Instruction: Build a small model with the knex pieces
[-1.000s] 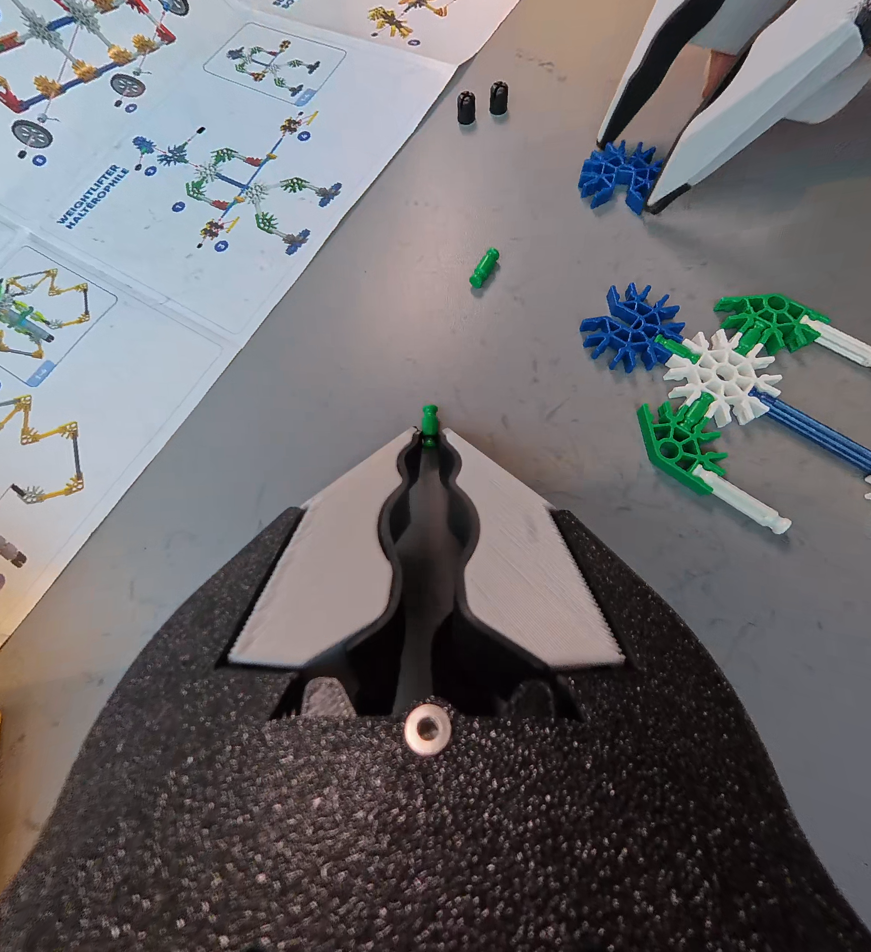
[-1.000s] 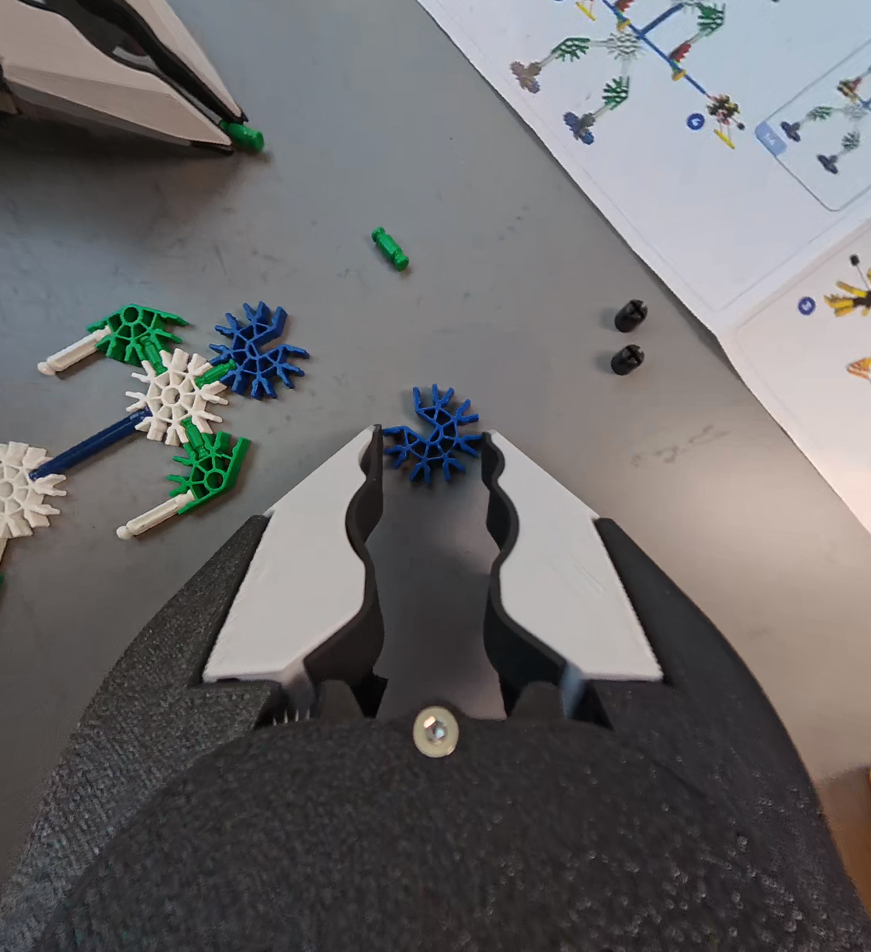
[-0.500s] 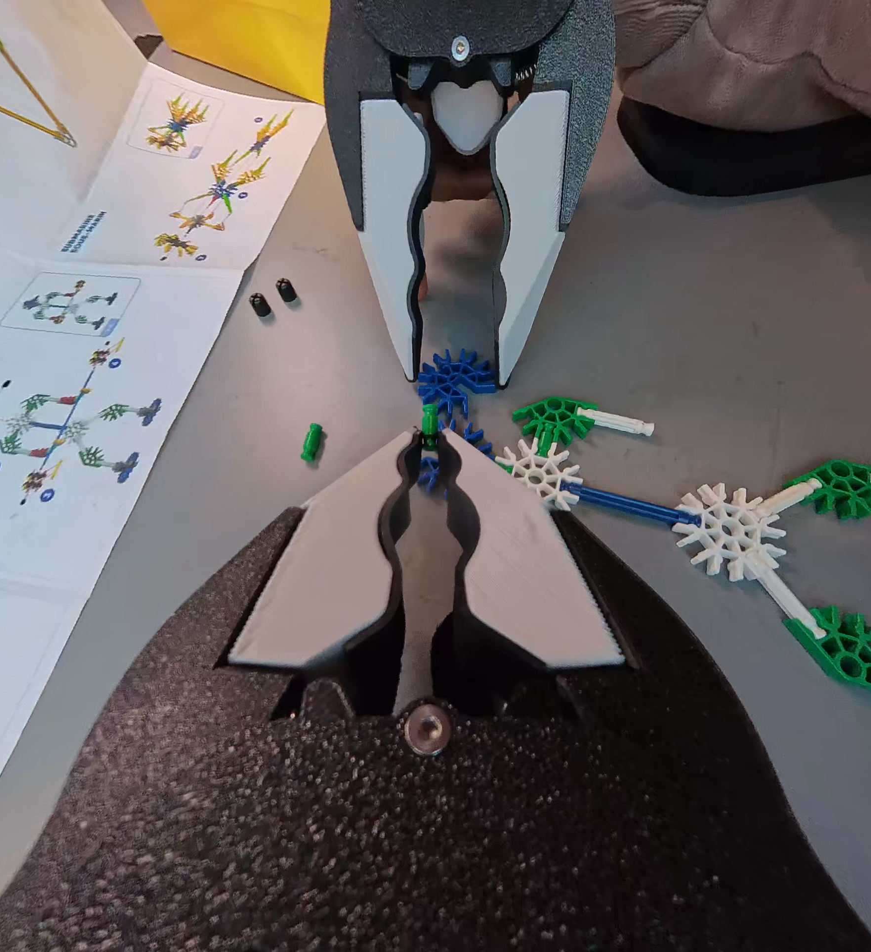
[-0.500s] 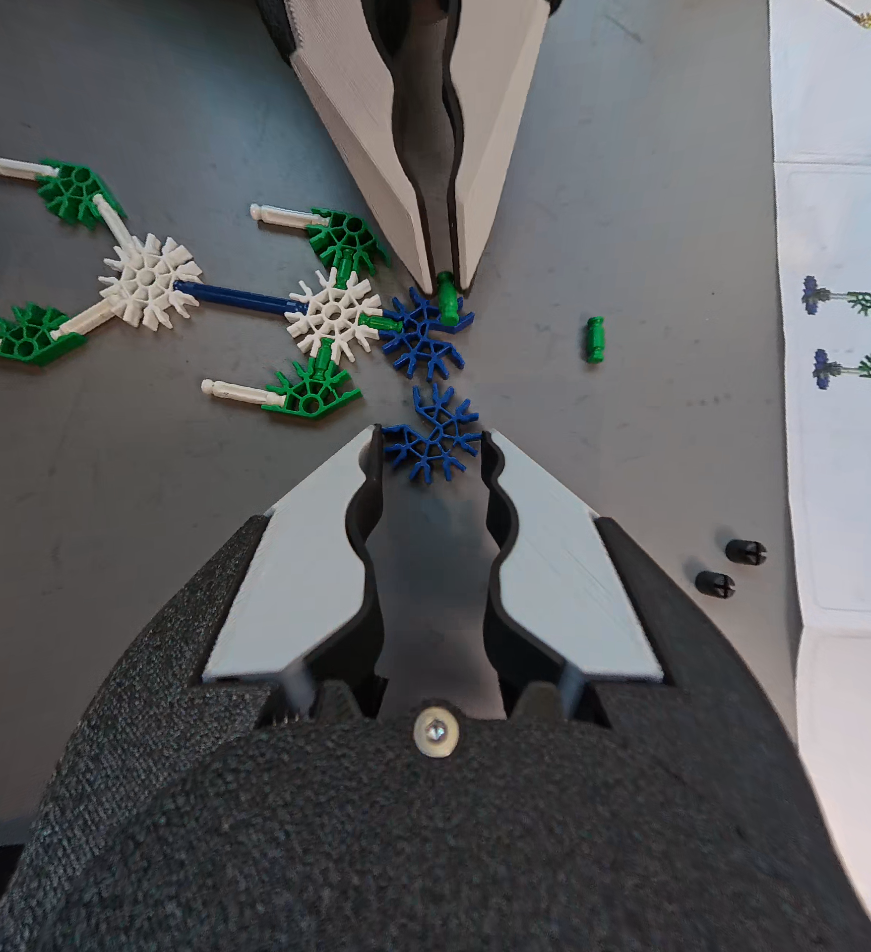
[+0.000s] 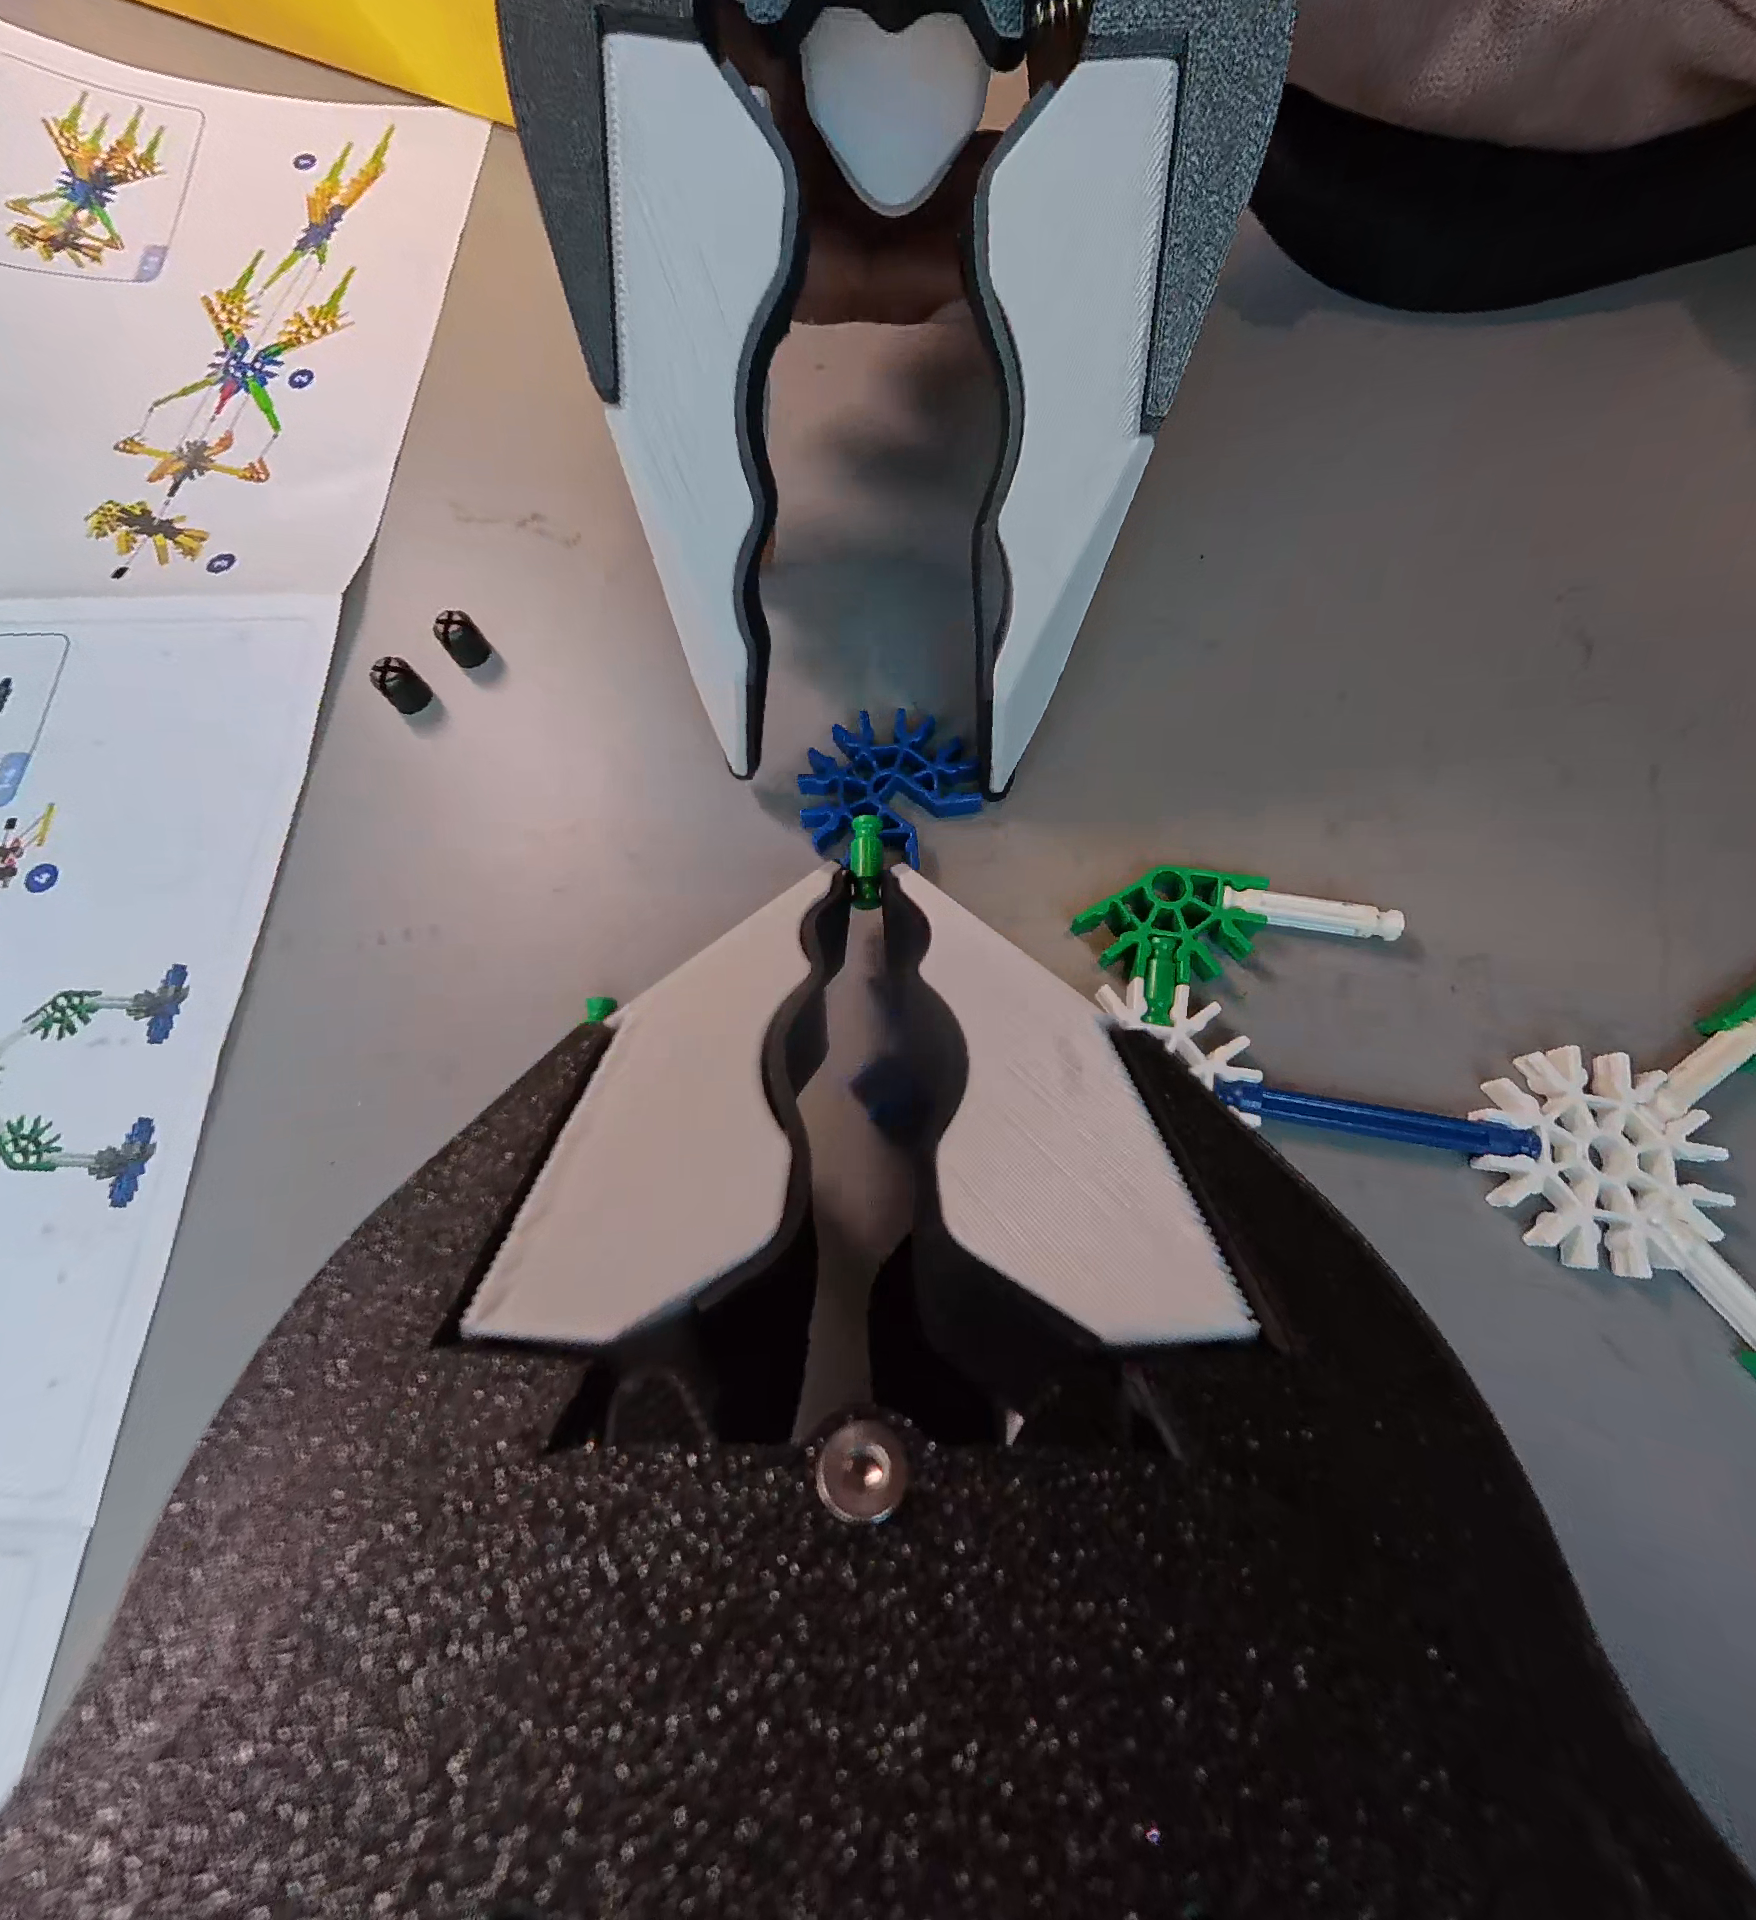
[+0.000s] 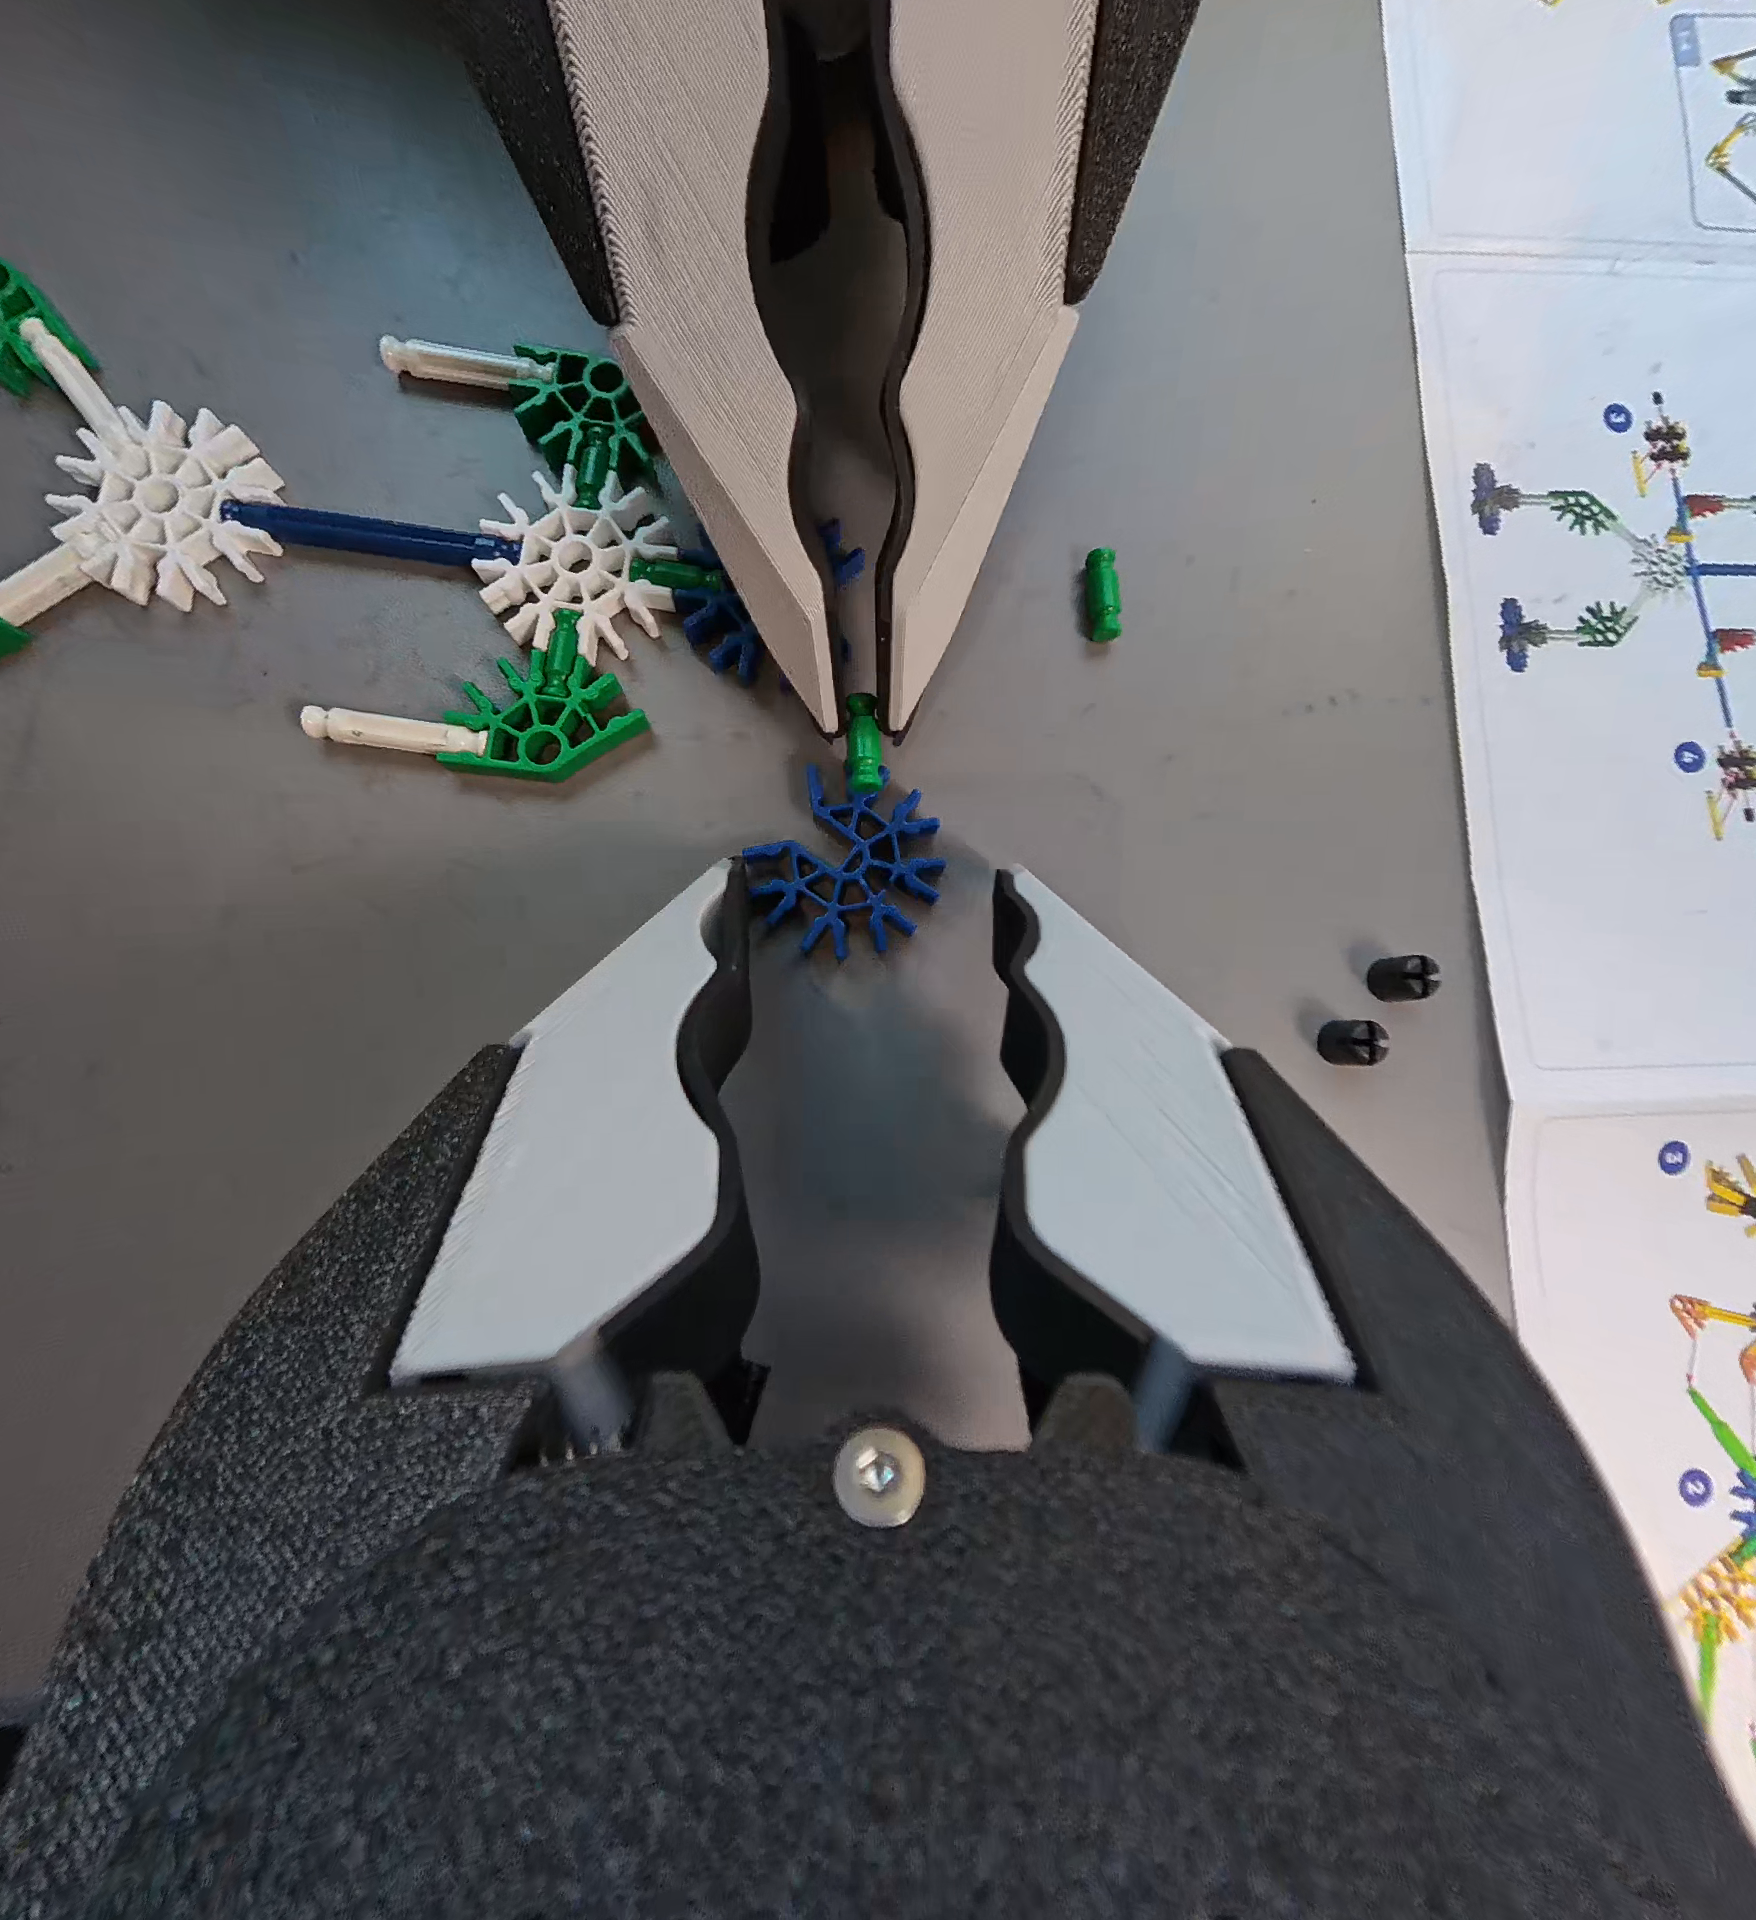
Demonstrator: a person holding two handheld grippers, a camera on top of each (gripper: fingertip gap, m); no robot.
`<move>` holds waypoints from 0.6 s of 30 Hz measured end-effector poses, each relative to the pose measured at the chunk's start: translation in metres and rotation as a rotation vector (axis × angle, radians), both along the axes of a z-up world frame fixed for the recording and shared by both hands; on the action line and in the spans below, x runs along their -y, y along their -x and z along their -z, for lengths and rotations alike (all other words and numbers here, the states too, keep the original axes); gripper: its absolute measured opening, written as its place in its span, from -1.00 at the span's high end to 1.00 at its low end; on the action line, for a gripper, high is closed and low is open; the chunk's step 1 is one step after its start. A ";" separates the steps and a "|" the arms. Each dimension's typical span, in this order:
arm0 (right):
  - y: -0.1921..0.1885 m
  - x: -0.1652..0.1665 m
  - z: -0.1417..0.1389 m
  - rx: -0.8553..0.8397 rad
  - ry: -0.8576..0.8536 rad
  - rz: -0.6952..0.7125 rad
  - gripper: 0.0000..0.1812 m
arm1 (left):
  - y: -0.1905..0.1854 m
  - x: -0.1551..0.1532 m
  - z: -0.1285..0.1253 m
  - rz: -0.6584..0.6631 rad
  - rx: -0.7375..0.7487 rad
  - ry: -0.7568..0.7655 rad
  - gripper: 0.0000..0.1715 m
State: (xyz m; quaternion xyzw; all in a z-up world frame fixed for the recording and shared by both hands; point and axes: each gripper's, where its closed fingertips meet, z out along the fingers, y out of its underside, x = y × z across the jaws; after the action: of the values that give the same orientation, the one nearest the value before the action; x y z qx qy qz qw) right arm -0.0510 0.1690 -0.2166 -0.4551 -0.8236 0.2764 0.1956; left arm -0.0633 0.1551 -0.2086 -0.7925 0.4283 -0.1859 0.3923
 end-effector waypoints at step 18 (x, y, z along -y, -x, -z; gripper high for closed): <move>-0.005 0.003 0.000 -0.001 0.011 -0.013 0.66 | 0.002 -0.004 0.006 0.132 -0.044 0.034 0.95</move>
State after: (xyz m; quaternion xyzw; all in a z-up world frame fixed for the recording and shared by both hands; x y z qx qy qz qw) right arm -0.0456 0.1657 -0.2164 -0.4508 -0.8249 0.2823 0.1916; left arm -0.0651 0.1594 -0.2149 -0.7730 0.4849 -0.2011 0.3562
